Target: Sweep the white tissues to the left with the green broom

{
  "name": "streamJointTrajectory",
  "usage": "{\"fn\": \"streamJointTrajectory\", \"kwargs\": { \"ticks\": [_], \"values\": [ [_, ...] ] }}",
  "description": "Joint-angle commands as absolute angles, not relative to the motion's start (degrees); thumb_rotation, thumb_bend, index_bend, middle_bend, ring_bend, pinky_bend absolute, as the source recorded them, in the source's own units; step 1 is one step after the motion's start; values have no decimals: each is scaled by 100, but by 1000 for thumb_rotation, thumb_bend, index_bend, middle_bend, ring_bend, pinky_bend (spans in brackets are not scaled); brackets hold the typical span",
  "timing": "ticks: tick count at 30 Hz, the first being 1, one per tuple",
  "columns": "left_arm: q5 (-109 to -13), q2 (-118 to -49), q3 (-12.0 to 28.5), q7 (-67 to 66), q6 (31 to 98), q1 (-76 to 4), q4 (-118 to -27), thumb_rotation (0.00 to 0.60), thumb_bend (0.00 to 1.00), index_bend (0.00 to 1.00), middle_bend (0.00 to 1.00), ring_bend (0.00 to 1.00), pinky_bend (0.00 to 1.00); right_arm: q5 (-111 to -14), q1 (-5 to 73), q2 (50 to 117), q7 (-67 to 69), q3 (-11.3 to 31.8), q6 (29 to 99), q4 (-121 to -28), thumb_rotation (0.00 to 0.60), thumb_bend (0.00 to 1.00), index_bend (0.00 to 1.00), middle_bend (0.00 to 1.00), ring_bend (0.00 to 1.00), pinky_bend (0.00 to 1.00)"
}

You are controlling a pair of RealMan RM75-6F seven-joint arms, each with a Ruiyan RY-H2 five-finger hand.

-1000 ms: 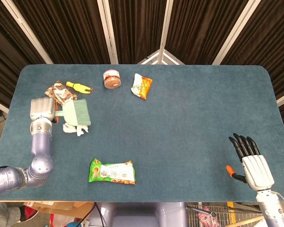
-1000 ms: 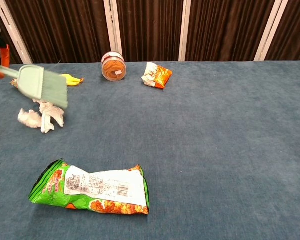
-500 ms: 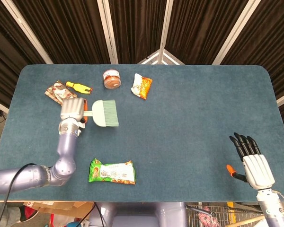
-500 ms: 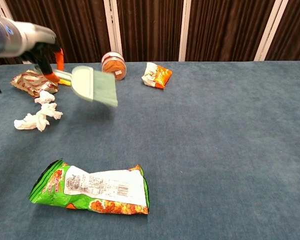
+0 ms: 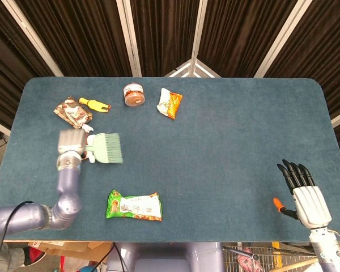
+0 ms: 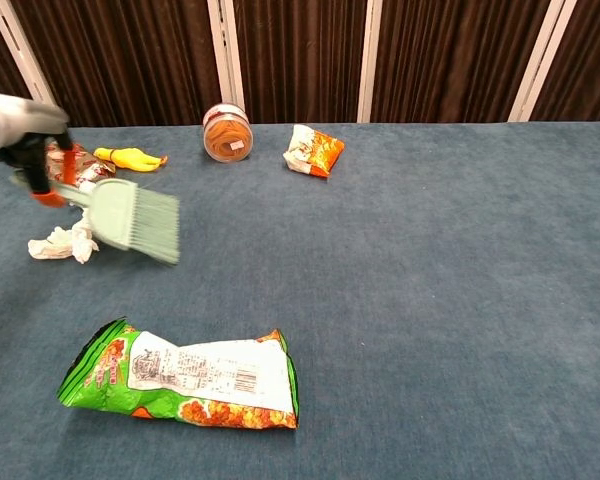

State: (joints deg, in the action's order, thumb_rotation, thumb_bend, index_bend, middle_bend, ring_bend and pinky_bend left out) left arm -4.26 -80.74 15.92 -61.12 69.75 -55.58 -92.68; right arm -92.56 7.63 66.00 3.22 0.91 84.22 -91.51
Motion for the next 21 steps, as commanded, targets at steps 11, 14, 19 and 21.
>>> {"fn": "streamJointTrajectory", "kwargs": {
  "ticks": [11, 14, 19, 21],
  "values": [
    [-630, -6771, 914, -5674, 6468, -4678, -9194, 600, 814, 830, 1000, 1000, 994, -9253, 766, 6634, 161, 91, 8401, -9193, 600, 304, 0, 0, 0, 0],
    [-1030, -6554, 1013, -5187, 6390, -4512, -9152, 600, 814, 830, 1000, 1000, 994, -9252, 778, 6644, 136, 100, 8392, -9194, 600, 303, 0, 0, 0, 0],
    [-1840, -6357, 1411, -4044, 6254, -4266, -9274, 600, 814, 830, 1000, 1000, 994, -9240, 798, 6660, 112, 109, 8359, -9205, 600, 304, 0, 0, 0, 0],
    [-2068, -6342, 1516, -3802, 6242, -4251, -9350, 600, 813, 830, 1000, 1000, 994, -9247, 805, 6665, 100, 110, 8354, -9205, 600, 304, 0, 0, 0, 0]
  ]
}}
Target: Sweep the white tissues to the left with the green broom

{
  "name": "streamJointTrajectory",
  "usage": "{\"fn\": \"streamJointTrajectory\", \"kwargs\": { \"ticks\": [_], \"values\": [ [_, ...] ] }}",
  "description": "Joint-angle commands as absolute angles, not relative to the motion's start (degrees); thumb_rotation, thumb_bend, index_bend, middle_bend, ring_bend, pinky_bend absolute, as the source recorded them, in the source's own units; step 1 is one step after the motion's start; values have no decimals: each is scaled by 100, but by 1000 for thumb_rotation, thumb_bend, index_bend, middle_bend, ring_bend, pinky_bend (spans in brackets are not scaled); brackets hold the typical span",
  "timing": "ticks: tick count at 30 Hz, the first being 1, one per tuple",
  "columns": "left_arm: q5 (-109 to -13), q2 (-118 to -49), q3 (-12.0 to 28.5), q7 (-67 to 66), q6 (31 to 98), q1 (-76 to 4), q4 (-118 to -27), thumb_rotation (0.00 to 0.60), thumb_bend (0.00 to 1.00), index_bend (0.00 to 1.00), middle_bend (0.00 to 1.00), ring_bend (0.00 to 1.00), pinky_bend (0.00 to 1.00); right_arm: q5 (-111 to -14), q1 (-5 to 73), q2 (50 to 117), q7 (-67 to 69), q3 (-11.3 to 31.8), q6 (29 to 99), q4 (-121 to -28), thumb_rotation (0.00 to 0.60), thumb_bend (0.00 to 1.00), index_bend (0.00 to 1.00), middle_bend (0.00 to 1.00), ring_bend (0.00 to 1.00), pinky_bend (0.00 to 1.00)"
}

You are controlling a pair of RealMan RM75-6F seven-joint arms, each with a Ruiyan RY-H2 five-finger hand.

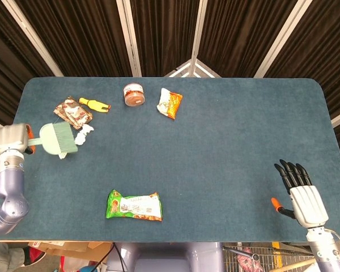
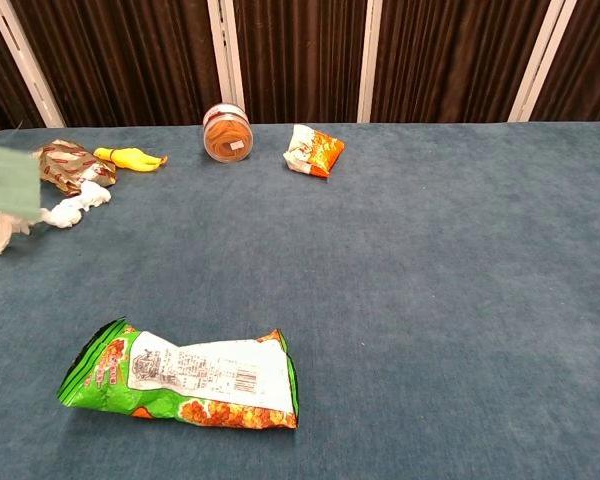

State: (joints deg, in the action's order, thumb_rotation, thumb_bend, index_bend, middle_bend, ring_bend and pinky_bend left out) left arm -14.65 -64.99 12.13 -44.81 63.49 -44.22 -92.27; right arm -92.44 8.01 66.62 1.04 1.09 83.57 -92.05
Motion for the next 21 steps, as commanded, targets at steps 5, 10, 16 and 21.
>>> {"fn": "streamJointTrajectory", "kwargs": {
  "ticks": [5, 10, 16, 21],
  "values": [
    [-2278, -6516, 1613, -3685, 6264, -4384, -9499, 600, 814, 830, 1000, 1000, 994, -9237, 819, 6668, 119, 112, 8326, -9212, 600, 304, 0, 0, 0, 0],
    [-2123, -7017, 1556, -4015, 6398, -4682, -9428, 600, 814, 829, 1000, 1000, 994, -9228, 826, 6659, 163, 115, 8316, -9201, 600, 304, 0, 0, 0, 0],
    [-1802, -7697, 1384, -4534, 6547, -4998, -9056, 600, 813, 830, 1000, 1000, 994, -9222, 819, 6640, 223, 114, 8329, -9182, 600, 304, 0, 0, 0, 0],
    [-1619, -7919, 1136, -4999, 6712, -5074, -8757, 600, 814, 830, 1000, 1000, 994, -9218, 801, 6620, 263, 106, 8348, -9170, 600, 303, 0, 0, 0, 0]
  ]
}}
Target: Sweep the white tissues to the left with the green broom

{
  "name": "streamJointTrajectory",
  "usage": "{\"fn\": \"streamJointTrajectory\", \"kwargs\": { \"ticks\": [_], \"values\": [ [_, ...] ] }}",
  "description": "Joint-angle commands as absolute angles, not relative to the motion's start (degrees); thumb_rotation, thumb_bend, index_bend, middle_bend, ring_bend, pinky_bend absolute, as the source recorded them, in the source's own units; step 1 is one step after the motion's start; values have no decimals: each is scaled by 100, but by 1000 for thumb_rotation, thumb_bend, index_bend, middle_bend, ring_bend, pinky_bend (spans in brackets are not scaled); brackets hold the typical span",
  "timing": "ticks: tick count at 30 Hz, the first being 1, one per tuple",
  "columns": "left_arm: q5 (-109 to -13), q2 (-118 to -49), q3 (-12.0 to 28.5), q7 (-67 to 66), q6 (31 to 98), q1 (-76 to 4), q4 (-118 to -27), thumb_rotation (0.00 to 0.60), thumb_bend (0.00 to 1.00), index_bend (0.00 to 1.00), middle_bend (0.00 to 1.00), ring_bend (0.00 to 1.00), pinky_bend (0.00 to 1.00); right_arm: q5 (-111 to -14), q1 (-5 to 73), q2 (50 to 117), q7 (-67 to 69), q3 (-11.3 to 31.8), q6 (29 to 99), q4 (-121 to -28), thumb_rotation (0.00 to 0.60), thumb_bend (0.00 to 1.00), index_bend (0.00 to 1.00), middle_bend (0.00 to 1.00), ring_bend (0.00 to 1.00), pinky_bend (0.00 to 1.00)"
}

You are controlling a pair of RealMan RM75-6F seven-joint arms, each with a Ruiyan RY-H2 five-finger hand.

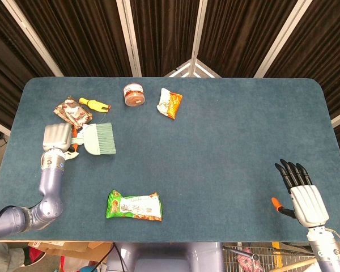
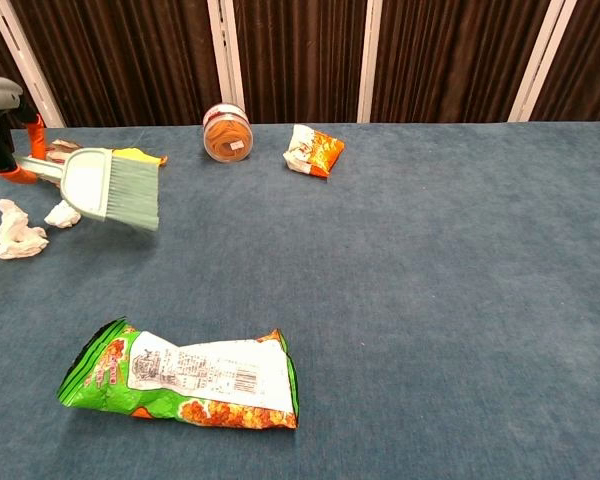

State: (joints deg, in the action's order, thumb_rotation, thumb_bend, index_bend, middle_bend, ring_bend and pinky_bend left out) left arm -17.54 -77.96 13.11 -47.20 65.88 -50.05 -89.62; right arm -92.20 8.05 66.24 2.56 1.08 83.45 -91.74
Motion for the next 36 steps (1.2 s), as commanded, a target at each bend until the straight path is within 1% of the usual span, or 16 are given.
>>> {"fn": "streamJointTrajectory", "kwargs": {
  "ticks": [1, 8, 16, 21, 28, 32, 36],
  "values": [
    [-1595, -7926, 1101, -5055, 6744, -5067, -8696, 600, 814, 830, 1000, 1000, 994, -9216, 797, 6617, 269, 104, 8353, -9172, 600, 303, 0, 0, 0, 0],
    [-1219, -7655, 890, -5273, 6694, -4819, -8431, 600, 813, 830, 1000, 1000, 994, -9253, 770, 6607, 251, 88, 8404, -9180, 600, 303, 0, 0, 0, 0],
    [-1086, -7196, 769, -5024, 6409, -4406, -8417, 600, 813, 830, 1000, 1000, 994, -9285, 752, 6610, 182, 66, 8424, -9214, 600, 304, 0, 0, 0, 0],
    [-1462, -6787, 832, -4433, 6257, -4106, -8750, 600, 814, 830, 1000, 1000, 994, -9285, 753, 6615, 163, 70, 8425, -9222, 600, 304, 0, 0, 0, 0],
    [-2312, -6210, 1135, -3397, 6246, -3776, -9409, 600, 814, 830, 1000, 1000, 994, -9293, 763, 6627, 136, 78, 8419, -9230, 600, 304, 0, 0, 0, 0],
    [-2734, -6060, 1288, -3030, 6349, -3704, -9756, 600, 813, 829, 1000, 1000, 994, -9290, 772, 6635, 131, 82, 8405, -9226, 600, 304, 0, 0, 0, 0],
    [-3116, -6102, 1324, -2865, 6455, -3690, -10007, 600, 814, 827, 1000, 1000, 994, -9286, 779, 6637, 135, 88, 8398, -9228, 600, 304, 0, 0, 0, 0]
  ]
}}
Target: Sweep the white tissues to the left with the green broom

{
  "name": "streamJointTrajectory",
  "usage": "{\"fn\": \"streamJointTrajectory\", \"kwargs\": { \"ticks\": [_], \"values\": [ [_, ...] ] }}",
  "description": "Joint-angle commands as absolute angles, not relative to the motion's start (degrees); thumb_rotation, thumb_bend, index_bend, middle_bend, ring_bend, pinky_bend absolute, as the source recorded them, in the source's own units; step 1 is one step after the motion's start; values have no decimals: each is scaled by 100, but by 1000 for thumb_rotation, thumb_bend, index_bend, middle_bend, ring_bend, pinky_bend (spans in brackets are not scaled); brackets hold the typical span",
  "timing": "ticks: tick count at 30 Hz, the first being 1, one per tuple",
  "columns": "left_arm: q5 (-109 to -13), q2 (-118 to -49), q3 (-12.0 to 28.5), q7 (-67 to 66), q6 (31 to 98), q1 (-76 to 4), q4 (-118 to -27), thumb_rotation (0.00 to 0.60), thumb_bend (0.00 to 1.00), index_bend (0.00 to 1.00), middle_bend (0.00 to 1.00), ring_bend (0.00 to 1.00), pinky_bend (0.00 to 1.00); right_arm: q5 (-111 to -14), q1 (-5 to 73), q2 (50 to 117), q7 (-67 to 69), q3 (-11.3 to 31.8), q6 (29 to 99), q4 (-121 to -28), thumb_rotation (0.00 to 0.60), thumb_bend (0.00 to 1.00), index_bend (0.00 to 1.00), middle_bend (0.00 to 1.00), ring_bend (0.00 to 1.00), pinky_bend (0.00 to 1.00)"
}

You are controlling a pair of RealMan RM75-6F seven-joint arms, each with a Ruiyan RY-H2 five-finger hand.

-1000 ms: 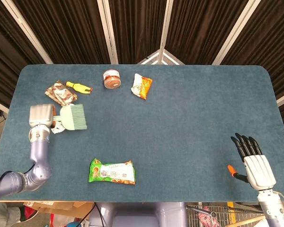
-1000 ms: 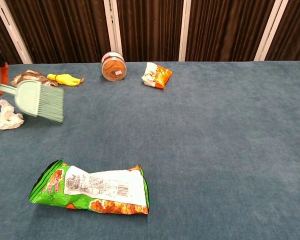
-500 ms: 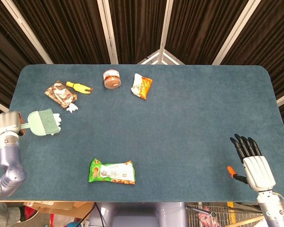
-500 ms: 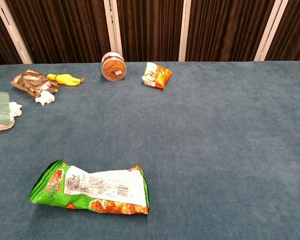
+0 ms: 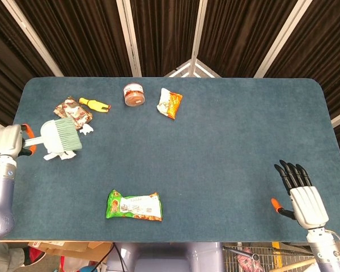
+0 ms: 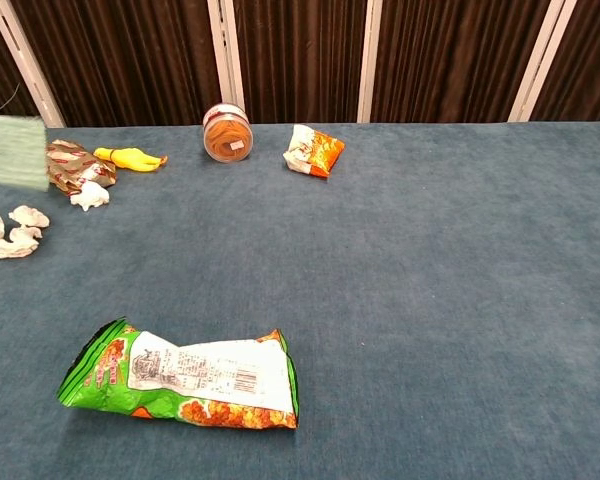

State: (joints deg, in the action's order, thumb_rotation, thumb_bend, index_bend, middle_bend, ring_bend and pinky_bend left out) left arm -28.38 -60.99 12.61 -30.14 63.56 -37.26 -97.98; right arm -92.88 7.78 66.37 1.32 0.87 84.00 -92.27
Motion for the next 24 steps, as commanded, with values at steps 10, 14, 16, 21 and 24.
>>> {"fn": "streamJointTrajectory", "kwargs": {
  "ticks": [10, 14, 16, 21, 24],
  "values": [
    [-4277, -7204, 997, -2923, 6828, -3775, -10291, 600, 813, 822, 1000, 1000, 994, -9285, 787, 6636, 154, 87, 8384, -9221, 600, 303, 0, 0, 0, 0],
    [-4477, -7864, 872, -3128, 6979, -3859, -10142, 600, 803, 808, 1000, 1000, 994, -9272, 794, 6625, 167, 98, 8380, -9223, 600, 304, 0, 0, 0, 0],
    [-4532, -8094, 833, -3206, 7035, -3883, -10055, 600, 796, 799, 1000, 1000, 992, -9272, 783, 6627, 169, 90, 8388, -9216, 600, 304, 0, 0, 0, 0],
    [-4609, -8583, 674, -3420, 7108, -3894, -9877, 600, 745, 764, 1000, 1000, 972, -9258, 767, 6616, 195, 90, 8405, -9208, 600, 304, 0, 0, 0, 0],
    [-4718, -8653, 539, -3574, 7165, -3864, -9826, 600, 593, 673, 1000, 1000, 965, -9257, 761, 6607, 207, 93, 8420, -9210, 600, 303, 0, 0, 0, 0]
  ]
}}
